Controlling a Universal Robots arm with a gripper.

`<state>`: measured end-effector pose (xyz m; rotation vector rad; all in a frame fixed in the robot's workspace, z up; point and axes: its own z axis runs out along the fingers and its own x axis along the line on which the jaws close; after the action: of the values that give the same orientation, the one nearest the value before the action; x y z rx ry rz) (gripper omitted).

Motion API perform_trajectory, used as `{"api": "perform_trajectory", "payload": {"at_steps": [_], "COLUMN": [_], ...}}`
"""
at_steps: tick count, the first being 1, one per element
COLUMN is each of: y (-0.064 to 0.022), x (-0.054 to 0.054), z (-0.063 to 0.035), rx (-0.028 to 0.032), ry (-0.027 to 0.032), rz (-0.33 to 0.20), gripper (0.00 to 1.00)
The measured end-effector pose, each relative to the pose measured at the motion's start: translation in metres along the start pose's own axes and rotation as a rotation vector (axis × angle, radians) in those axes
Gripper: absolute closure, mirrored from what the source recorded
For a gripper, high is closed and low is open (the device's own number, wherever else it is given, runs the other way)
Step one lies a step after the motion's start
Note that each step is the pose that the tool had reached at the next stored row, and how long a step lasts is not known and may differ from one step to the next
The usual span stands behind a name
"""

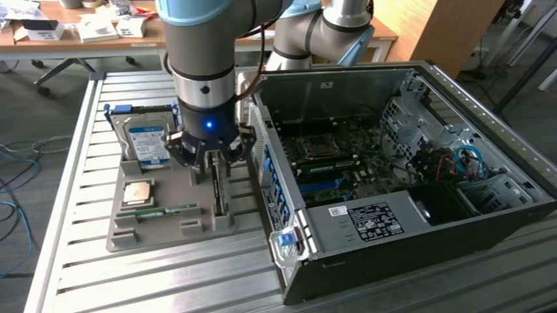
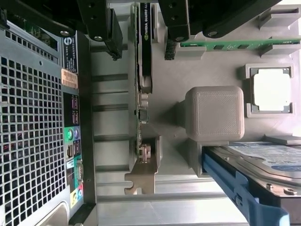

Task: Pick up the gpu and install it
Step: 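Pick up the gpu and move the gpu toward the slot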

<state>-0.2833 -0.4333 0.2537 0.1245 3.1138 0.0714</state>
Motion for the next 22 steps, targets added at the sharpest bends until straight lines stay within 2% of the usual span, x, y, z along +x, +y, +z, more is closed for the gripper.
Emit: {"api": "perform_trajectory", "payload": {"at_steps": [7, 12, 17, 22], "y": [-0.0005, -0.0005, 0.0047, 0.0046], "x": [0.0, 0.0, 0.001, 0.001], "z": [0.0113, 0.0121, 0.0131, 0.0194], "rx": [0.0, 0.0002, 0.0, -0.0001], "ry": [0.0, 0.0001, 0.0, -0.0005], "rz": [0.0, 0.0, 0.0, 0.0], "gripper": [0.51, 0.51, 0.51, 0.51]}}
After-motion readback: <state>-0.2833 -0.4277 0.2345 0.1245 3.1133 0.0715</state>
